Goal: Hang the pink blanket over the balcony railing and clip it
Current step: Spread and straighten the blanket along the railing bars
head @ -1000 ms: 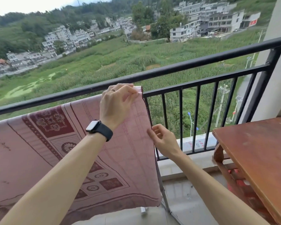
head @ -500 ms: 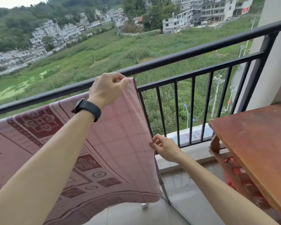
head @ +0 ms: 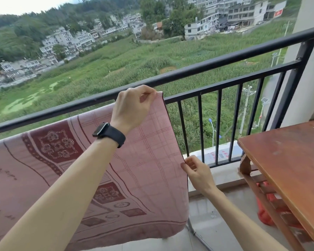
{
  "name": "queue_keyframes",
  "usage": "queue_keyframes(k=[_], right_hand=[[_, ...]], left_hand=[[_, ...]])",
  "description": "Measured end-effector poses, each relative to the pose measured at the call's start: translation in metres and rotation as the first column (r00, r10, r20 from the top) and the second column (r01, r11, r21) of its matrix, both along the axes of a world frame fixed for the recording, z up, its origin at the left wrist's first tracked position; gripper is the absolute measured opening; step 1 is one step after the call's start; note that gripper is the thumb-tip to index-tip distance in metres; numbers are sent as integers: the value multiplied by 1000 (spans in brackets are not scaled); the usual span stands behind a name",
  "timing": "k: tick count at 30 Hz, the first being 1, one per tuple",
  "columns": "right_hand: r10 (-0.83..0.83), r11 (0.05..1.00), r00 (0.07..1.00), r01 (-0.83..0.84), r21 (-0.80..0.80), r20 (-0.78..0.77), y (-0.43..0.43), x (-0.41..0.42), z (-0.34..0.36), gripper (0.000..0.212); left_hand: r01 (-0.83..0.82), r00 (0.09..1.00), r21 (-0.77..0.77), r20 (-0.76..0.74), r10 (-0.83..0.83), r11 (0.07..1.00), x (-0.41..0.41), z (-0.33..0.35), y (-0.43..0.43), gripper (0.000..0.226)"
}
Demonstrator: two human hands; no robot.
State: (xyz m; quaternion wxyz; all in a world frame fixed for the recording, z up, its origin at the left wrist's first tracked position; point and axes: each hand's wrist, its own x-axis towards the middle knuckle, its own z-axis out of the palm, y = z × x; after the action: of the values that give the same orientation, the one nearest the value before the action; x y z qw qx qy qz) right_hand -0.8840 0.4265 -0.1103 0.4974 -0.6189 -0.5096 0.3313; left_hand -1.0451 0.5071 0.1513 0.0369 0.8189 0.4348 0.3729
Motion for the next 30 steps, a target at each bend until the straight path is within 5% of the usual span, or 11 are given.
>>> queue_keyframes(k=[5, 8, 12, 18, 23, 30], right_hand=[[137, 975, 990, -136, -177, -5, -2, -12, -6, 11], [212, 966, 977, -210, -148, -4, 5, -17, 3, 42], [237, 968, 965, -224, -116, 111, 9, -25, 10, 23], [-78, 995, 997, 76, 72, 26, -1, -28, 21, 23], [346, 904, 916, -269, -331, 201, -1, -54, -6, 21], [-58, 985, 955, 103, -142, 290, 17, -64, -4, 10]], left_hand=[[-117, 964, -42, -246, 103, 992, -7, 3, -3, 41], [-212, 922, -67, -345, 177, 975, -10, 7, 3, 47], [-173, 963, -110, -226, 145, 979, -4, 2, -2, 45], [-115, 992, -12, -52, 114, 993, -19, 1, -14, 27], [-191, 965, 8, -183, 189, 982, -45, 4, -9, 38], [-123, 985, -59, -131, 114, 991, -55, 6, 0, 25]])
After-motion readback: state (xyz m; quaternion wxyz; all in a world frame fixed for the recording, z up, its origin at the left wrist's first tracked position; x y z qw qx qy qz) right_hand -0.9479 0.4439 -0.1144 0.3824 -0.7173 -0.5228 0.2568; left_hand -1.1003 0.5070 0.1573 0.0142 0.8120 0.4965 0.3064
